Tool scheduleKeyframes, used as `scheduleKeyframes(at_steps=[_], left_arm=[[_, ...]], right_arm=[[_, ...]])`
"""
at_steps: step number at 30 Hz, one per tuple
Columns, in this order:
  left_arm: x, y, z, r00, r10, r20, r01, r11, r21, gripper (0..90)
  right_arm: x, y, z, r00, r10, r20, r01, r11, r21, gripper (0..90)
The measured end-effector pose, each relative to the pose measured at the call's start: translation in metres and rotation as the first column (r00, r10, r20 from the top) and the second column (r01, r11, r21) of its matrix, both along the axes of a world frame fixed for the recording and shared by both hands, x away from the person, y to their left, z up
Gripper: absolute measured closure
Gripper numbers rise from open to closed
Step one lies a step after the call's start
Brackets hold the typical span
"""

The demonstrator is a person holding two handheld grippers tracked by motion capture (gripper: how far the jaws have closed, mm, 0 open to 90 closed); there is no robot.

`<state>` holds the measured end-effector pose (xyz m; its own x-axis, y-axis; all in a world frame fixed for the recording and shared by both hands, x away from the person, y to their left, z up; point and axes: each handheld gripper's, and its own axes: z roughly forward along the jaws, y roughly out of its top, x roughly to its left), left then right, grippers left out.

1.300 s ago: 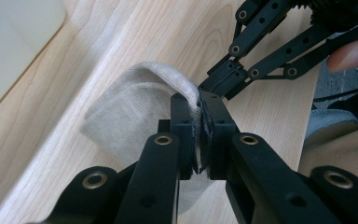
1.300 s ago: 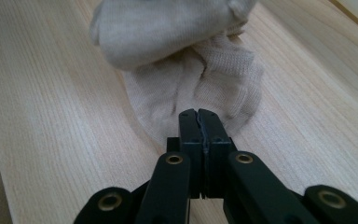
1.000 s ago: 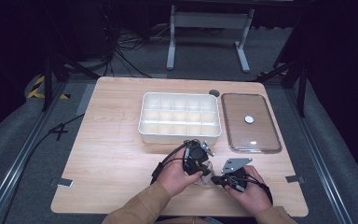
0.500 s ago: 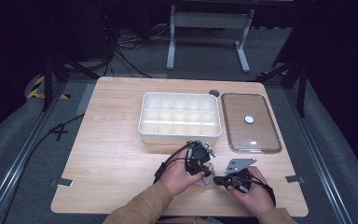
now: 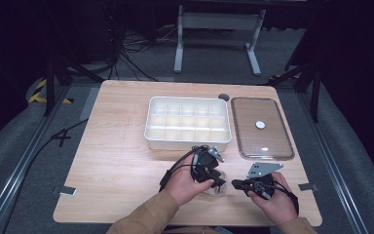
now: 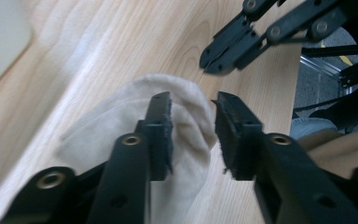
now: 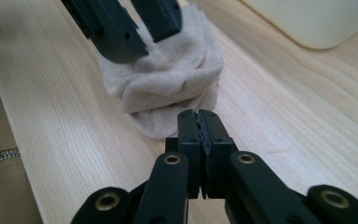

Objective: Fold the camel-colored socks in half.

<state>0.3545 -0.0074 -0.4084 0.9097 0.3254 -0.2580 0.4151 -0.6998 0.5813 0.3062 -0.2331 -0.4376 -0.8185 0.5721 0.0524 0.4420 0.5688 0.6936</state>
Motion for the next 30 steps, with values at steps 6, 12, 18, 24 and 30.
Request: scheduleKeyframes(at_steps=[6, 12, 18, 24, 30], left_arm=[[0.002, 0.028, 0.001, 0.9982, 0.053, 0.029, -0.054, 0.9978, 0.038, 78.5], [0.002, 0.039, -0.014, 0.9985, 0.051, 0.019, -0.053, 0.9935, 0.101, 82.4], [-0.004, 0.031, -0.021, 0.9996, 0.003, 0.029, -0.007, 0.9916, 0.129, 82.9], [-0.006, 0.024, -0.028, 0.9999, -0.012, 0.006, 0.011, 0.9905, 0.137, 84.0], [-0.006, 0.017, -0.032, 0.9997, -0.026, -0.006, 0.026, 0.9875, 0.156, 84.0]], right_arm=[[0.000, 0.006, 0.012, 0.9995, 0.017, 0.029, -0.018, 0.9991, 0.039, 88.9], [0.004, 0.025, 0.022, 0.9972, 0.056, 0.050, -0.060, 0.9942, 0.090, 88.9], [0.008, 0.042, 0.013, 0.9957, 0.089, 0.026, -0.091, 0.9913, 0.094, 87.7], [0.010, 0.050, 0.003, 0.9953, 0.096, 0.012, -0.097, 0.9928, 0.070, 86.8], [0.010, 0.041, -0.006, 0.9978, 0.063, 0.019, -0.063, 0.9979, 0.011, 84.5]])
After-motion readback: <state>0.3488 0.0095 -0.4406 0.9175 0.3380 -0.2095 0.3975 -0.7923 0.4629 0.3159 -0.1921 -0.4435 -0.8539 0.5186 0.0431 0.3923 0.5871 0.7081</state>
